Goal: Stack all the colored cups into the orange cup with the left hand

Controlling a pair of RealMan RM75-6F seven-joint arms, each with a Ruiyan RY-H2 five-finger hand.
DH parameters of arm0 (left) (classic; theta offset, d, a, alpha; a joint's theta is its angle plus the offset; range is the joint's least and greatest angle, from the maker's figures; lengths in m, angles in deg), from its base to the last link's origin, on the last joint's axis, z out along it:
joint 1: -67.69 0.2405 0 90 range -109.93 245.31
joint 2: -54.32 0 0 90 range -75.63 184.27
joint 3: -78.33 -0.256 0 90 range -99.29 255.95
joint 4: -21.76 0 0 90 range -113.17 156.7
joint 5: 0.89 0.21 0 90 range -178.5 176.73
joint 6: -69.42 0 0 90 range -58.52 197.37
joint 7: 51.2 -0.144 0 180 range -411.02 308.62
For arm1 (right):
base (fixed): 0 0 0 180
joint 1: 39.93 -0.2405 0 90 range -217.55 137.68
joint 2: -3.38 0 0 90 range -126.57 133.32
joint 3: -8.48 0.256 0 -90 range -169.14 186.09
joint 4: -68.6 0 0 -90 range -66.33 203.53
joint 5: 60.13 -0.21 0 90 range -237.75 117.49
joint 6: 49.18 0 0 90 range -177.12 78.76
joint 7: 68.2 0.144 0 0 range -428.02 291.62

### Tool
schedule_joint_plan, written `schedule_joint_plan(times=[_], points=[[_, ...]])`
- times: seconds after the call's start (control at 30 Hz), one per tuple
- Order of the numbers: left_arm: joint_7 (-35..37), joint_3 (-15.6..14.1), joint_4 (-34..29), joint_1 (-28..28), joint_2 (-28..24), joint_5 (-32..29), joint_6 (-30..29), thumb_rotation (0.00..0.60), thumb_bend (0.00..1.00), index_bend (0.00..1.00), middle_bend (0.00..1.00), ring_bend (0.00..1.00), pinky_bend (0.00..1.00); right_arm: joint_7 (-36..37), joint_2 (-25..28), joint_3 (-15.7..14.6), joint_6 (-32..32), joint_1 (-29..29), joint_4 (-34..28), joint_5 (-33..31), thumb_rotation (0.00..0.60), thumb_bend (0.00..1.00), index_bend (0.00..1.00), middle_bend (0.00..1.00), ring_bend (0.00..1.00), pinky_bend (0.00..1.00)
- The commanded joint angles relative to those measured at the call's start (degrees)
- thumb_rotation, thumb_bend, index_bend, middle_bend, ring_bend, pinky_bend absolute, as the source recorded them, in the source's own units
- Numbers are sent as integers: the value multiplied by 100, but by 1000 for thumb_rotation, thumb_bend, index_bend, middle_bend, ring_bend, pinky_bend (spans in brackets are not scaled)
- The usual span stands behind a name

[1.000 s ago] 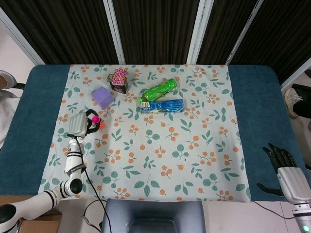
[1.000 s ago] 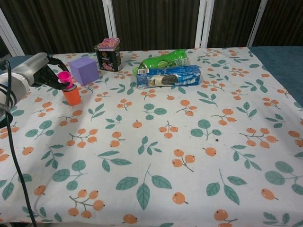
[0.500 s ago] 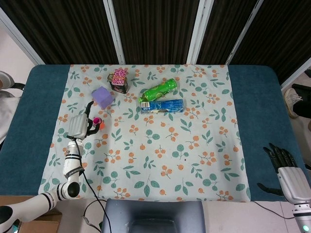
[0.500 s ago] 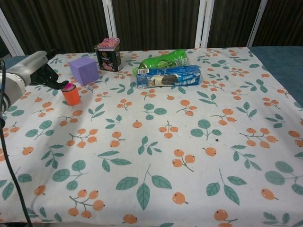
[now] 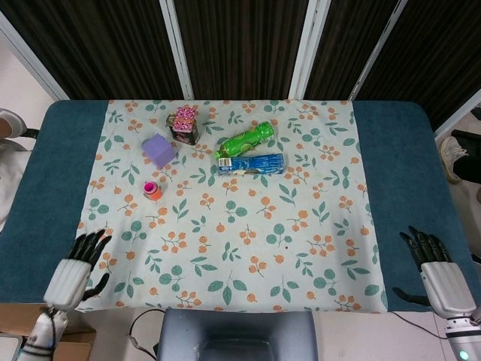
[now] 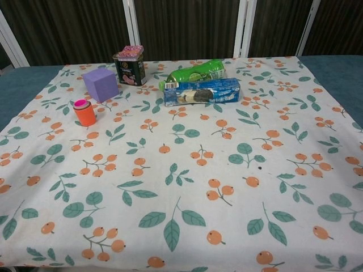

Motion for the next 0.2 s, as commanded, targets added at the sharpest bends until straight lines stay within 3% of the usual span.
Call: schedule_joint_plan(times=[0.03, 0.2], points=[[-77, -131, -249, 148, -226, 204, -14, 600, 379, 0, 0, 0, 75, -33, -32, -14, 24, 14, -24, 26, 600, 154, 0, 0, 0, 0], [-158, 1, -241, 204, -247, 198, 45, 600, 380, 0, 0, 0, 75, -69, -47, -23, 61, 32, -9, 60, 600, 155, 0, 0, 0, 0]])
